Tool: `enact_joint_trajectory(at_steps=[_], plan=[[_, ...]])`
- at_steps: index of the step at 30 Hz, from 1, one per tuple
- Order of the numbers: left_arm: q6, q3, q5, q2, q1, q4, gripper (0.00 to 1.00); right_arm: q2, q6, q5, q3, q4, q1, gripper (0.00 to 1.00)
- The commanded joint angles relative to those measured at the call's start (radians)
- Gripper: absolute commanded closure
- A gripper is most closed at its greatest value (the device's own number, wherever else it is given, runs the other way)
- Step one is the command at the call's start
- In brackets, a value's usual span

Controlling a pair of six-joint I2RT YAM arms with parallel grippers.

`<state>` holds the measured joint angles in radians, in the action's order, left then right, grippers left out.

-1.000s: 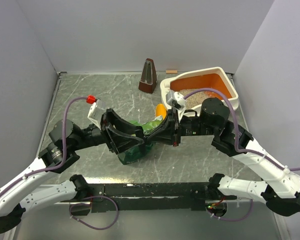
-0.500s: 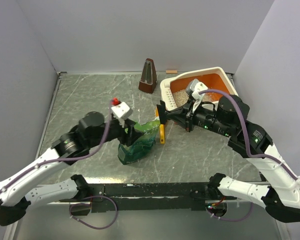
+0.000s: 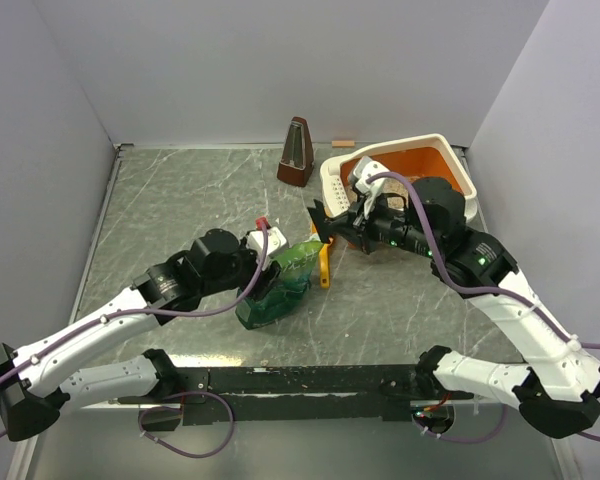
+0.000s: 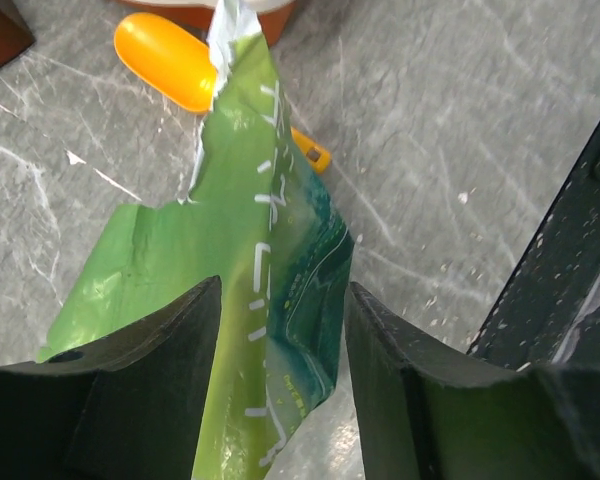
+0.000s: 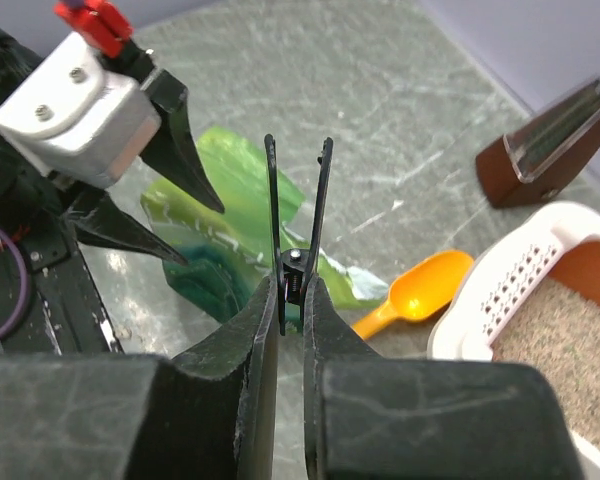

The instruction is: Fill the litter box with clean litter

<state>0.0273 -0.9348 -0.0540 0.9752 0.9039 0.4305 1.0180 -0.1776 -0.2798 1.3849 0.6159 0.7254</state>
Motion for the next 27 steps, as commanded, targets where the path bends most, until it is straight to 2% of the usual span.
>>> enact_joint_trajectory(at_steps=[1,6,7,11,14,20,23,27], plan=[[0.049,0.033,0.003,-0.003,0.001,-0.029,0.44,-0.001,-0.008,-0.047,-0.02,-0.051,-0.029,1.0],[0.054,0.047,0.026,0.028,0.001,-0.021,0.48,0.014,-0.013,-0.096,-0.02,-0.053,-0.052,1.0],[0.057,0.051,0.032,0.033,0.001,-0.024,0.51,0.02,-0.014,-0.105,-0.02,-0.051,-0.053,1.0],[0.069,0.063,0.051,0.068,0.001,-0.009,0.81,0.047,-0.033,-0.131,-0.024,-0.042,-0.063,1.0],[0.079,0.088,0.086,0.089,0.001,-0.009,0.89,0.057,-0.045,-0.157,-0.041,-0.056,-0.083,1.0],[0.08,0.12,0.105,0.079,0.001,-0.025,0.94,0.14,-0.146,-0.257,-0.017,0.022,-0.132,1.0],[0.069,0.126,0.099,0.072,0.003,-0.024,0.99,0.166,-0.23,-0.321,-0.035,0.012,-0.135,1.0],[0.059,0.133,0.091,0.066,0.003,-0.022,0.99,0.206,-0.353,-0.441,-0.034,0.013,-0.144,1.0]])
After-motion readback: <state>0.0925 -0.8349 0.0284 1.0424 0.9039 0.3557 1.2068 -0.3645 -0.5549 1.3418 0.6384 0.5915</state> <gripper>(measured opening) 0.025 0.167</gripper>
